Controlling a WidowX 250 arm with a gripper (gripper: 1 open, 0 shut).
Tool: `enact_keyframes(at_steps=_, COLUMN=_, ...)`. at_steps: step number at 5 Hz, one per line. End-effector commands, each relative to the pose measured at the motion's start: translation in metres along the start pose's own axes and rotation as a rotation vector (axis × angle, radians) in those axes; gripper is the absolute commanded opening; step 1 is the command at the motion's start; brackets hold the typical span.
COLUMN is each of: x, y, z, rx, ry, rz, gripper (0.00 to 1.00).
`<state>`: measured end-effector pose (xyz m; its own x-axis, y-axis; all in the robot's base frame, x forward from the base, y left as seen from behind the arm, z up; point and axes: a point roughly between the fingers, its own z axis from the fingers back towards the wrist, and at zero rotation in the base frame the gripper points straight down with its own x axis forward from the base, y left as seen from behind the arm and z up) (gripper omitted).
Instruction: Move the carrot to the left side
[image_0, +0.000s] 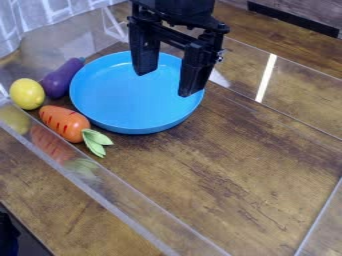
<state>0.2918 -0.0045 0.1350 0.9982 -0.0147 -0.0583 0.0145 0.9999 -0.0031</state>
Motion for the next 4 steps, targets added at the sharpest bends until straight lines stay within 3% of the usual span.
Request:
enact_keyframes(at_steps=1, x=0.002, y=0.001, z=-0.003, rx=-0.002, ry=0.002, rz=-0.002, gripper=1.00)
enact_keyframes(at_steps=2, x=0.004, y=0.002, z=-0.005, rx=-0.004, ry=0.001, rz=-0.002, gripper=1.00)
enact_keyframes(at_steps=4, x=0.005, y=0.005, z=0.010, rx=-0.008, ry=-0.033, rz=0.006, gripper=1.00)
